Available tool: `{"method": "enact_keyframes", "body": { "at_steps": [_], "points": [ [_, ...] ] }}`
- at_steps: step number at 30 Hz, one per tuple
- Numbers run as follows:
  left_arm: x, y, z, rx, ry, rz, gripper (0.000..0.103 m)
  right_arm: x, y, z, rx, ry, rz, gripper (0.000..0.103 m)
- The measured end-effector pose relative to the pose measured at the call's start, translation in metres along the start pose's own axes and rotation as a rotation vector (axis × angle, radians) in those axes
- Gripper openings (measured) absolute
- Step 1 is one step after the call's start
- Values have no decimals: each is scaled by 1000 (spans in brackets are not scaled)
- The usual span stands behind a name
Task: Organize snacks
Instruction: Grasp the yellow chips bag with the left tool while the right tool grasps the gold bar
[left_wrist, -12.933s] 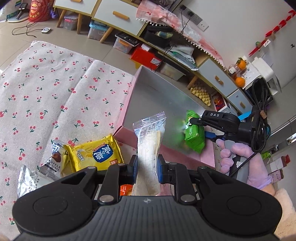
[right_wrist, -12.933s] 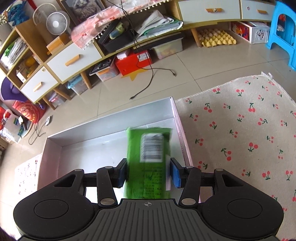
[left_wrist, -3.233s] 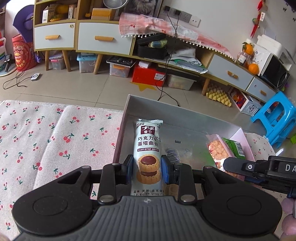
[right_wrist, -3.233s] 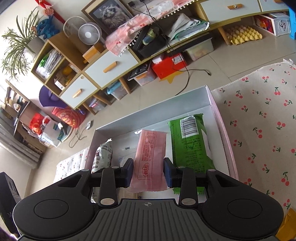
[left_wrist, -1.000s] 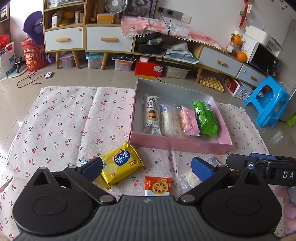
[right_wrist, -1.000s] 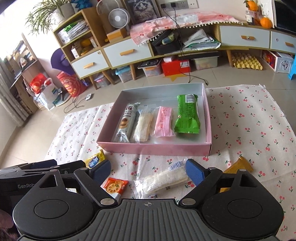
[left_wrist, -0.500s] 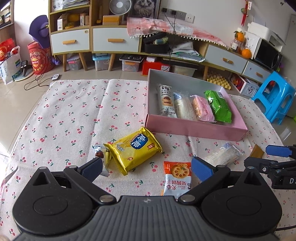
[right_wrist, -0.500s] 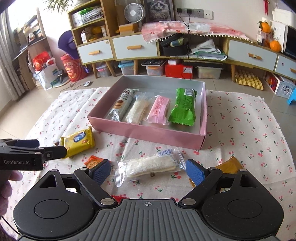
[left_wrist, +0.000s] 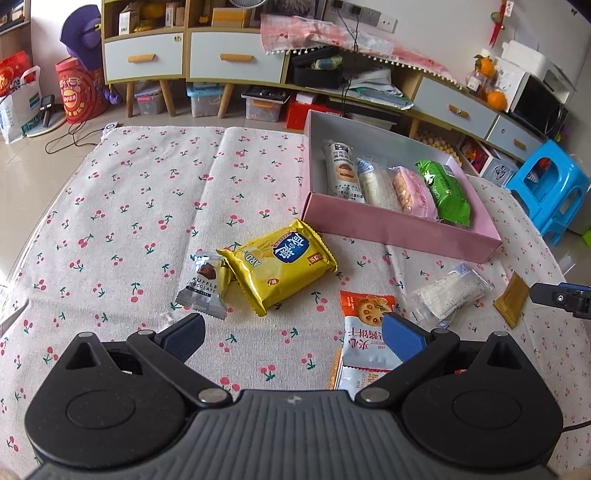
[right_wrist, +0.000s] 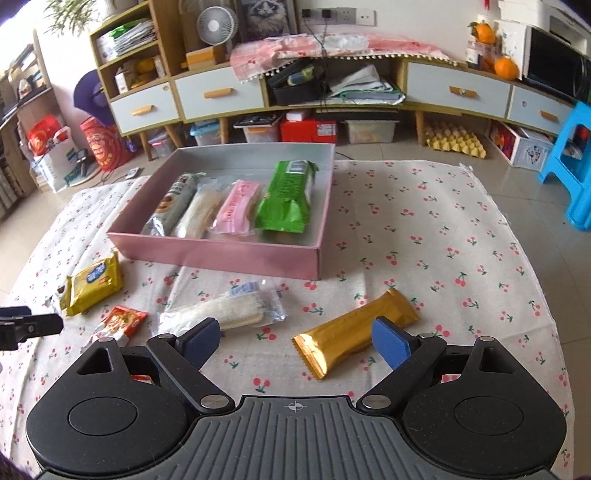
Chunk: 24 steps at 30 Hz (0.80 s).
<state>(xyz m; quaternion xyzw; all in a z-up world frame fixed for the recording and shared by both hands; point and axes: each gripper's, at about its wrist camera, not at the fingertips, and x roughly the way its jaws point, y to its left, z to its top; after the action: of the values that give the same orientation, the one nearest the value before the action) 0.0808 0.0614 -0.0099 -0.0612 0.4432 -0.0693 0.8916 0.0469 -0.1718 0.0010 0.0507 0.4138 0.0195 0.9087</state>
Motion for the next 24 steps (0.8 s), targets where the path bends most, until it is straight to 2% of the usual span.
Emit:
{"method": "enact_keyframes", "body": {
  "at_steps": [3, 7, 15, 24],
  "points": [
    [2, -3, 2, 2, 1, -8, 100, 2, -15, 2, 64, 19, -17, 91],
    [8, -7, 6, 75, -33, 3, 100, 11, -31, 2, 142, 58, -27, 91],
    [30, 18, 13, 176, -53, 6, 97, 34, -43, -1, 227, 116, -95, 91],
    [44, 9, 24, 310, -77, -10, 96, 70, -43, 8, 295, 126, -236, 91]
  ]
}}
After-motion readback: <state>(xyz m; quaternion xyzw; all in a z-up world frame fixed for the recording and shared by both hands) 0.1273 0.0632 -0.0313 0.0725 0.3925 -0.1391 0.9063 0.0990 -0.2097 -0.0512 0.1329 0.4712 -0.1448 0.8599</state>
